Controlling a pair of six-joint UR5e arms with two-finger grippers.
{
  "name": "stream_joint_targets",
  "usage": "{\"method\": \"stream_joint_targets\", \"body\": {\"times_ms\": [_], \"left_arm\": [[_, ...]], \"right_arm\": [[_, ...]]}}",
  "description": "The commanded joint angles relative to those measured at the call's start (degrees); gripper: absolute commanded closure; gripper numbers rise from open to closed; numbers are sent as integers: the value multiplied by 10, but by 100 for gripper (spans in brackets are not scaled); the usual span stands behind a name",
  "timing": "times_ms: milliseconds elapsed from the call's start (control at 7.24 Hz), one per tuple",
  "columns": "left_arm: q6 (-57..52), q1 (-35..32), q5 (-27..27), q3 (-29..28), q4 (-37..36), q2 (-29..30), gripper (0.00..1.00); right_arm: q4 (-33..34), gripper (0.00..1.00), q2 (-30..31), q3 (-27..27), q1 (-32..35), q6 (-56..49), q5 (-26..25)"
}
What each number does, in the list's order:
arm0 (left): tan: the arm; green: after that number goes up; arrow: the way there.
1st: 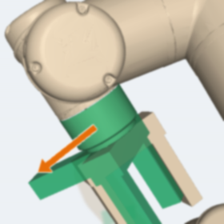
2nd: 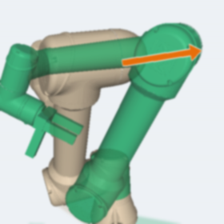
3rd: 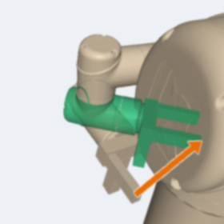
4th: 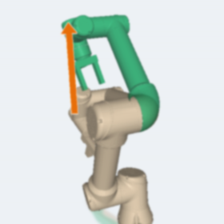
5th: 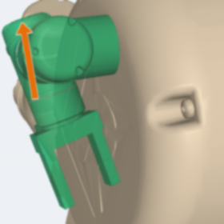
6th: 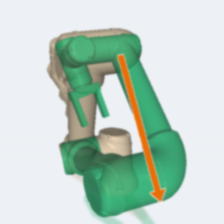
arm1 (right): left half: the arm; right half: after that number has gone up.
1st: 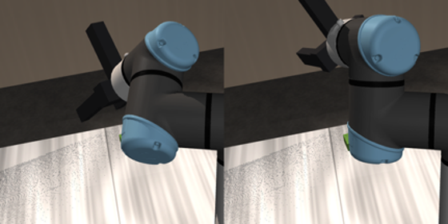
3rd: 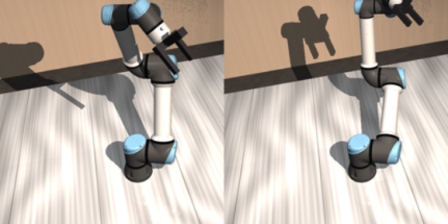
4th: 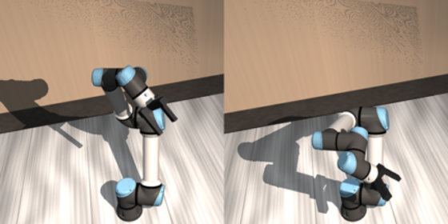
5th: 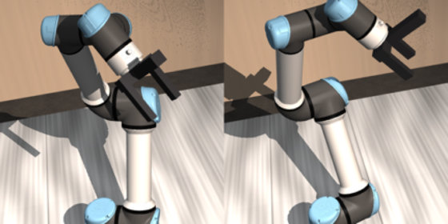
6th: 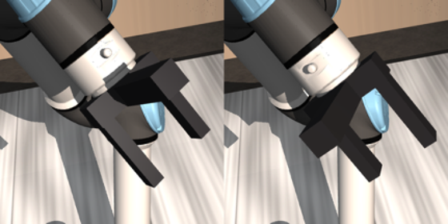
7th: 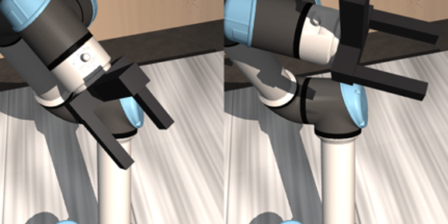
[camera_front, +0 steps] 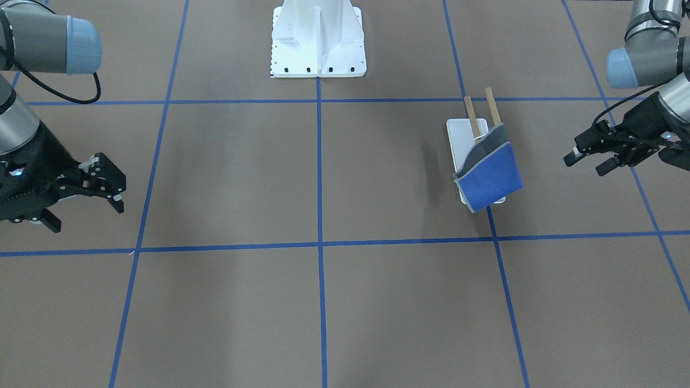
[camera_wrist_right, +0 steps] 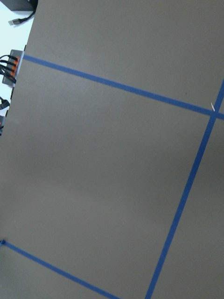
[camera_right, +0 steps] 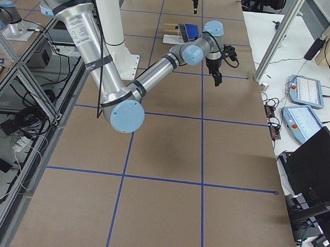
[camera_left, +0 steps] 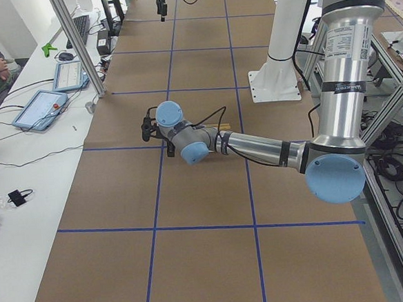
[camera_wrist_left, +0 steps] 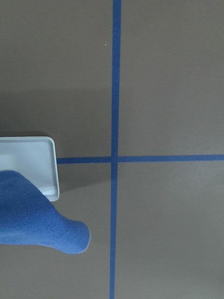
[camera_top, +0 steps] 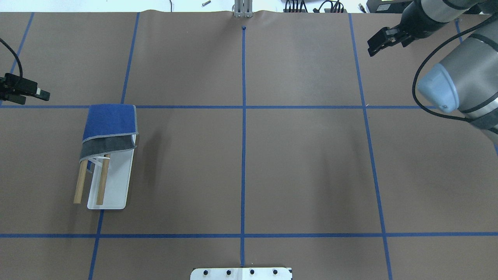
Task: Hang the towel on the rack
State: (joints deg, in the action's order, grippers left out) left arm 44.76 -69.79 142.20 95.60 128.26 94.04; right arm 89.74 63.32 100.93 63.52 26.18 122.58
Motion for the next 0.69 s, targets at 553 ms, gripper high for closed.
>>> {"method": "stream_joint_targets", "body": {"times_ms": [553], "left_arm": [[-531,-209,-105,6,-418,8,1]], "right_arm": [[123,0,103,-39,143,-268,12]]}}
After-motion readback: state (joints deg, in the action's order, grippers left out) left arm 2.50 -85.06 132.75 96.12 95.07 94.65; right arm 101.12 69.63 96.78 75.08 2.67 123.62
